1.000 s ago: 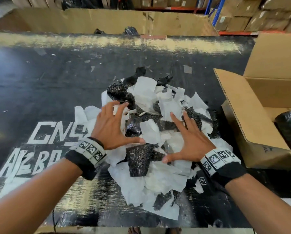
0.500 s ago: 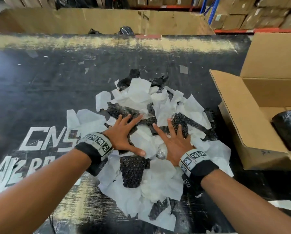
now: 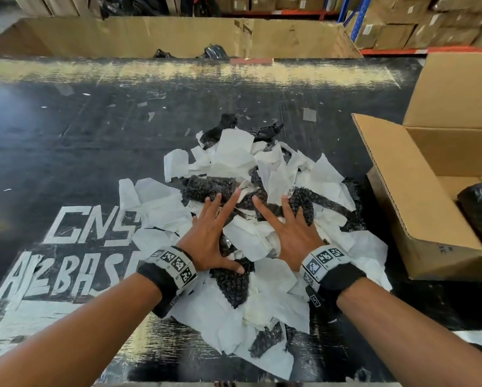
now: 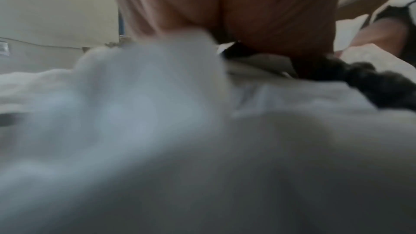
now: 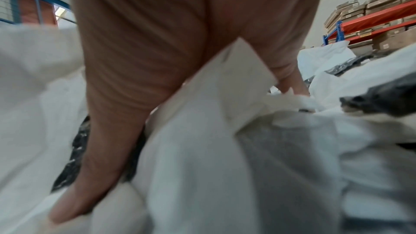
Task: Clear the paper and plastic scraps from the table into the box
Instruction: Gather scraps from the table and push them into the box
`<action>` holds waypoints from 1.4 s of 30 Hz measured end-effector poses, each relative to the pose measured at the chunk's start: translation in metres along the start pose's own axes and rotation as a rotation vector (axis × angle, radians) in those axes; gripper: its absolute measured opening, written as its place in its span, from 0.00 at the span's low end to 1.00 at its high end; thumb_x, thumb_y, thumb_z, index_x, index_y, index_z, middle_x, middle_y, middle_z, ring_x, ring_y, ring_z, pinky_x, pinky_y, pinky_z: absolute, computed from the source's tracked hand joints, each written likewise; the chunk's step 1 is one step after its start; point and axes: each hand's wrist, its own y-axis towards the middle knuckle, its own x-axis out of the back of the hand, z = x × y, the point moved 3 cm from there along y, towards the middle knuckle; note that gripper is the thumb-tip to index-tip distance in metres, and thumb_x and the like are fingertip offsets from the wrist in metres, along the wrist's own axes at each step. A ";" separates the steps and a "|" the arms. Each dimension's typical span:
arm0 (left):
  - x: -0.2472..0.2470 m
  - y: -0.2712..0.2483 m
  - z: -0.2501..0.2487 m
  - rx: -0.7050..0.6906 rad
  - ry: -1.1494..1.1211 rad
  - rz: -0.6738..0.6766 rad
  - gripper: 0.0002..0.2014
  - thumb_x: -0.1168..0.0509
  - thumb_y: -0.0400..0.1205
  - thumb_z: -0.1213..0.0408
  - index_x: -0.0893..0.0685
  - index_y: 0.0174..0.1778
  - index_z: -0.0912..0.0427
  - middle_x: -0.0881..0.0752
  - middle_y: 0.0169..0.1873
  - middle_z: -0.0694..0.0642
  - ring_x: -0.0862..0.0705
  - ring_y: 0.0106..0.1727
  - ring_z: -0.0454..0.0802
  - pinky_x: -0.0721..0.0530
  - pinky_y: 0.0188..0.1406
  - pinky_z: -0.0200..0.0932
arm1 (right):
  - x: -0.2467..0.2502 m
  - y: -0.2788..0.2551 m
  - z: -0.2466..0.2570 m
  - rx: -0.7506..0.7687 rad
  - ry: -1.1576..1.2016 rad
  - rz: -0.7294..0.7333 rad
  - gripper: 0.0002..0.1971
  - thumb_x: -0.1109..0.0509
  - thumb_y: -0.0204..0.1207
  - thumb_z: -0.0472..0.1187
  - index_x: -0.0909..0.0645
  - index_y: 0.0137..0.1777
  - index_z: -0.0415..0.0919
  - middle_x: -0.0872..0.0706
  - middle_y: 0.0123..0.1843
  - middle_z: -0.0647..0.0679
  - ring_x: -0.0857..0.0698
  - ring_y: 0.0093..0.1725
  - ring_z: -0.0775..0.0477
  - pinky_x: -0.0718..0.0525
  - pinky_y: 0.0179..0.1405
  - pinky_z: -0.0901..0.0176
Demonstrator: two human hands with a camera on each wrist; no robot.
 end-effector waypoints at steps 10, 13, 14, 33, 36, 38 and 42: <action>-0.007 0.004 -0.004 0.010 0.374 0.216 0.59 0.31 0.60 0.17 0.64 0.79 0.16 0.62 0.88 0.63 0.74 0.84 0.75 0.47 0.71 0.93 | -0.007 0.014 -0.002 -0.050 -0.050 0.041 0.64 0.20 0.65 0.66 0.77 0.77 0.78 0.78 0.85 0.44 0.57 0.84 0.17 0.45 0.75 0.13; -0.009 0.014 -0.003 0.049 0.392 0.239 0.62 0.32 0.56 0.16 0.67 0.78 0.16 0.76 0.85 0.56 0.80 0.80 0.75 0.52 0.68 0.94 | -0.006 0.022 -0.003 -0.054 -0.054 0.094 0.65 0.18 0.65 0.61 0.76 0.77 0.78 0.80 0.85 0.47 0.60 0.84 0.19 0.44 0.75 0.13; -0.012 0.015 -0.004 0.053 0.401 0.245 0.62 0.33 0.57 0.15 0.68 0.79 0.17 0.75 0.85 0.56 0.80 0.80 0.75 0.52 0.68 0.94 | -0.006 0.026 -0.003 -0.048 -0.063 0.126 0.65 0.18 0.65 0.62 0.75 0.78 0.78 0.79 0.85 0.47 0.60 0.84 0.19 0.43 0.75 0.13; -0.043 0.004 -0.019 -0.012 0.422 0.045 0.33 0.30 0.80 0.43 0.32 0.81 0.43 0.47 0.90 0.52 0.45 0.87 0.72 0.14 0.64 0.64 | -0.024 0.014 -0.006 0.031 -0.064 -0.080 0.37 0.35 0.83 0.60 0.47 0.88 0.56 0.48 0.90 0.51 0.26 0.76 0.32 0.16 0.60 0.41; -0.047 0.008 -0.016 -0.018 0.394 -0.011 0.25 0.29 0.81 0.45 0.25 0.72 0.47 0.38 0.88 0.54 0.32 0.83 0.71 0.10 0.54 0.62 | -0.026 0.012 -0.003 0.018 -0.063 -0.104 0.37 0.32 0.82 0.56 0.45 0.87 0.54 0.43 0.89 0.52 0.20 0.71 0.37 0.16 0.58 0.44; -0.050 0.009 -0.012 -0.022 0.367 -0.034 0.26 0.27 0.81 0.48 0.26 0.73 0.46 0.34 0.86 0.54 0.28 0.81 0.70 0.09 0.52 0.62 | -0.025 0.012 0.000 0.007 -0.076 -0.119 0.39 0.28 0.80 0.54 0.44 0.87 0.53 0.40 0.88 0.51 0.18 0.68 0.38 0.15 0.58 0.46; -0.043 0.006 -0.015 -0.034 0.336 -0.102 0.25 0.22 0.77 0.57 0.22 0.68 0.44 0.33 0.86 0.52 0.24 0.79 0.66 0.08 0.50 0.58 | -0.012 0.008 0.010 0.009 -0.075 -0.162 0.41 0.26 0.79 0.50 0.44 0.87 0.53 0.36 0.87 0.52 0.15 0.66 0.40 0.14 0.57 0.48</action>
